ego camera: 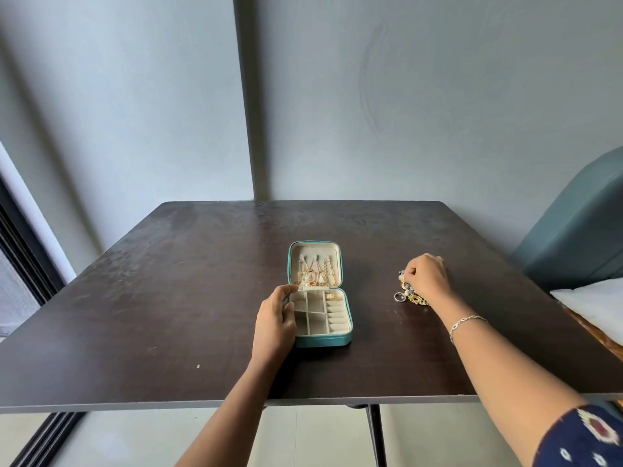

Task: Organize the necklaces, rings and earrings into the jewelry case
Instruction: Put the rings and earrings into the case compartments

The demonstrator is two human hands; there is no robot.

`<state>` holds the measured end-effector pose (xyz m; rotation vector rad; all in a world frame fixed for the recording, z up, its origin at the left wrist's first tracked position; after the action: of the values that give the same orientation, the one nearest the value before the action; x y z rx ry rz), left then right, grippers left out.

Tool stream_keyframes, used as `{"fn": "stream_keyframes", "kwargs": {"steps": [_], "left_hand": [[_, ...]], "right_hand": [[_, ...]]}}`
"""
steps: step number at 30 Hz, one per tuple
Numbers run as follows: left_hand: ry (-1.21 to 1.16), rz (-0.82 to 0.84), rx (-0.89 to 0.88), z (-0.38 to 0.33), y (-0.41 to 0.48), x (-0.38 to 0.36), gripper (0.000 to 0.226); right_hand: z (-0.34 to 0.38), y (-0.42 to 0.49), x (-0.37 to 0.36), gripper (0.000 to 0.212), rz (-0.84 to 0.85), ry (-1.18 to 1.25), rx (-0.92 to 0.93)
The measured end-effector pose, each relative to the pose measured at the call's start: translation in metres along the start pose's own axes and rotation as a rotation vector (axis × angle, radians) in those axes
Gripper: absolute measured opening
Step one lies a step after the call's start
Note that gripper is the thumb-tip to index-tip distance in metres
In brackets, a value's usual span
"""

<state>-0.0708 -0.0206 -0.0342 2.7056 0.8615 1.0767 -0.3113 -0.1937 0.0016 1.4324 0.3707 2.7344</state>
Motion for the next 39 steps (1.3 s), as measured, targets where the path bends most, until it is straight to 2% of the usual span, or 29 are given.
{"fn": "stream_keyframes", "kwargs": {"steps": [3,10,12,14,16,21,27,30,34,39], "left_hand": [[0.003,0.003,0.002,0.0,0.0,0.0,0.031],[0.0,-0.001,-0.01,0.002,0.001,-0.001,0.031],[-0.001,0.002,-0.01,0.002,0.001,-0.001,0.032],[0.004,0.0,-0.017,0.001,0.0,-0.001,0.031],[0.016,-0.004,-0.027,-0.001,0.0,0.0,0.03],[0.023,-0.037,-0.082,-0.006,-0.001,0.003,0.028],[0.017,-0.041,-0.085,-0.008,-0.001,0.004,0.024],[0.029,-0.044,-0.09,-0.008,-0.001,0.005,0.024],[0.039,-0.052,-0.091,-0.007,0.0,0.005,0.024],[0.043,-0.049,-0.091,-0.007,0.0,0.005,0.024]], "right_hand": [[0.001,0.0,-0.002,0.03,0.009,0.003,-0.016],[0.006,-0.001,-0.004,0.037,0.048,-0.007,-0.008],[0.004,0.002,-0.003,0.033,0.046,0.075,0.007],[0.006,0.002,0.001,0.019,0.054,0.204,0.012],[0.008,0.0,0.004,0.013,0.07,0.367,-0.001],[0.014,-0.01,0.002,0.01,0.169,0.746,-0.065],[0.013,-0.014,-0.008,0.021,0.234,0.878,-0.172],[0.013,-0.016,-0.009,0.02,0.239,0.986,-0.222],[0.016,-0.016,-0.009,0.018,0.233,0.996,-0.211],[0.021,-0.013,-0.016,0.02,0.242,0.864,-0.102]]}}
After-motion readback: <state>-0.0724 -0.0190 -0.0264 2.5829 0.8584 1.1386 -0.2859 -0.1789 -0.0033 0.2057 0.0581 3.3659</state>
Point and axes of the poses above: each hand's wrist, its own y-axis towards the middle knuckle, its own x-axis out of the back of the hand, z = x × y, the point moved 5 cm from there along y, towards the middle knuckle, and after that the axes turned 9 degrees about y, right-handed, at the moved point
